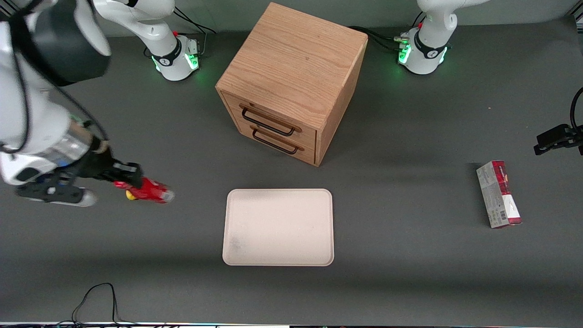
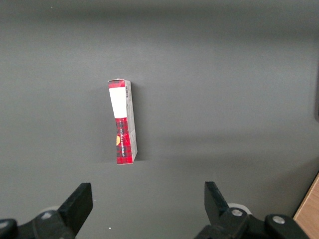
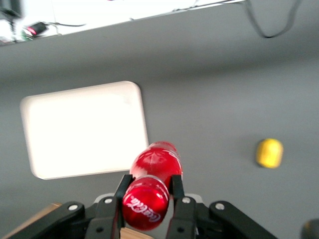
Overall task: Place coke bottle on tray
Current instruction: 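Lift the held bottle and carry it toward the cream tray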
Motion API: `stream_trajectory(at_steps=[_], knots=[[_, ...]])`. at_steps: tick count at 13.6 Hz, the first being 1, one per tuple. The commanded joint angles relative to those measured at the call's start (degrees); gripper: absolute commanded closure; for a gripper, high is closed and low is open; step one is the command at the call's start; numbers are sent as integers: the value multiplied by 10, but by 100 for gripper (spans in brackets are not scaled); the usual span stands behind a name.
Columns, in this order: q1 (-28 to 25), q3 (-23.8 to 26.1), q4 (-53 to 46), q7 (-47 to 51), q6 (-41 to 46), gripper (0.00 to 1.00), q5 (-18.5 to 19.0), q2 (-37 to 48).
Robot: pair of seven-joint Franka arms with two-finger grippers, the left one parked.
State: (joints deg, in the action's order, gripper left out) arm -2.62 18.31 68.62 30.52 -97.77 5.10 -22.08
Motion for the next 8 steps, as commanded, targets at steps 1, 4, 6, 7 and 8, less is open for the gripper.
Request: stream_trajectory(at_steps=[1,4,6,7,8], knots=[[-4,21,42,51,-107,100,15,-30],[-26,21,60,52,-167,100,39,-80],[-37,21,59,53,-201,100,61,-117],[-42,20,58,53,-209,100,76,-133],[-45,20,56,52,-211,100,94,-147]])
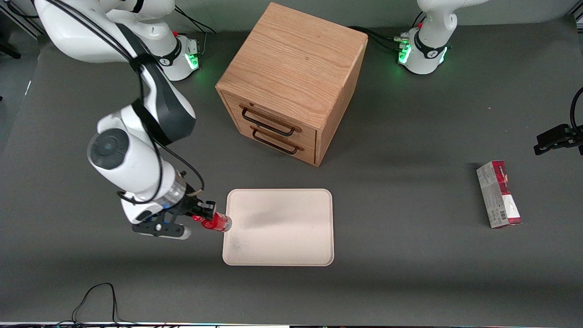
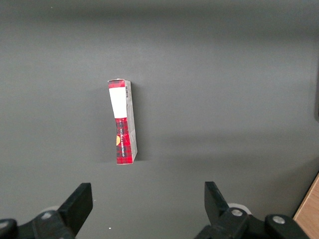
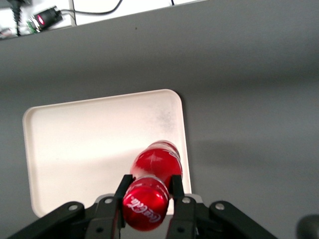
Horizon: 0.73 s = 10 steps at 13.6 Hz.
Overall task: Place coke bottle on tray
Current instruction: 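Lift the held bottle and carry it toward the cream tray, then lower the bottle onto the tray's edge with the right gripper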
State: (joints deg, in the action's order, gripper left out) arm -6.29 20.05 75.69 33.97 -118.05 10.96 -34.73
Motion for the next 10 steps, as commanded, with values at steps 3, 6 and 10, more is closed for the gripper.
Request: stream_trajectory(at_steps=[3,6,10], knots=[[-11,1,-15,16,-50,100,42,-48],[-11,-1,-13,11,-78,100,43,-67],[-11,-1,-10,14,-100,100,68,-85]])
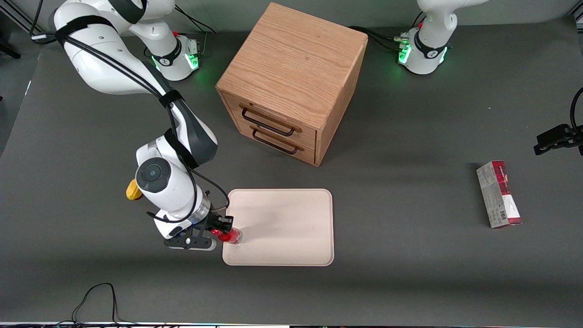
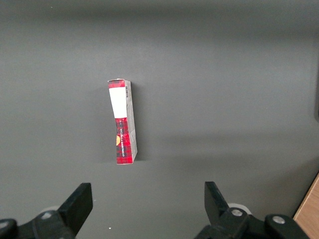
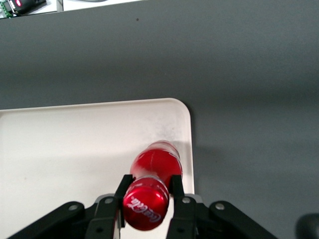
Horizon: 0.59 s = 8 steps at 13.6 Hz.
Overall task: Place coke bottle on tray
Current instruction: 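Lower the bottle onto the tray's edge with the right gripper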
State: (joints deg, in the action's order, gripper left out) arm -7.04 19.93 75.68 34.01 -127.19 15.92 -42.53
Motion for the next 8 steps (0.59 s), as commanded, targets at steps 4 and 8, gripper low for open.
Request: stream_trajectory(at_steps=[4,8], knots=[[-3,0,-8,16,-20,91,18,-12],[-3,0,0,16,-21,72,18,-13]])
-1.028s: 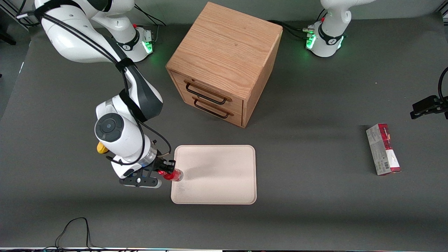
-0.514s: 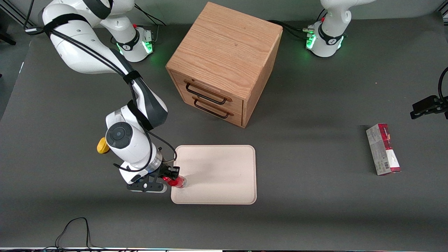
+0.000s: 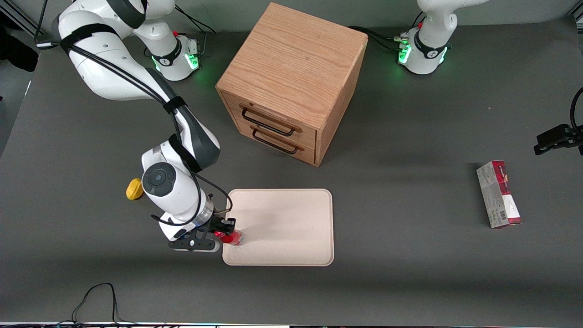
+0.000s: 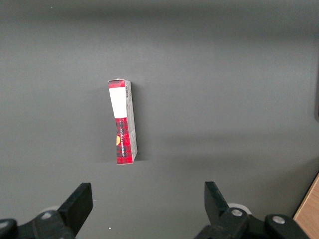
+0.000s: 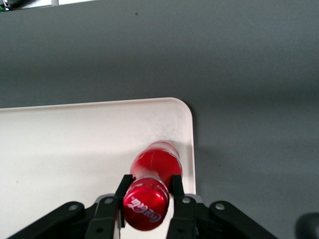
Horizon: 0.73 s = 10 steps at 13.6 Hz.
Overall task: Place coke bottle on tray
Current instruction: 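Lower the bottle onto the tray's edge with the right gripper, then open the right gripper and withdraw it away from the tray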
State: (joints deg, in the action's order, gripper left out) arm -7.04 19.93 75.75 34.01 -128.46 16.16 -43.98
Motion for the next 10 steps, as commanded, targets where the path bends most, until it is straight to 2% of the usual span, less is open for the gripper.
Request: stream_trajectory(at_steps=[1,2,7,10], knots=[[-3,0,-1,16,-8,42,15,2],[-3,-1,-2,16,-8,0,16,2],[-3,-4,-1,7,0,0,15,33],[-1,-24,14,-40,70,0,9,102]])
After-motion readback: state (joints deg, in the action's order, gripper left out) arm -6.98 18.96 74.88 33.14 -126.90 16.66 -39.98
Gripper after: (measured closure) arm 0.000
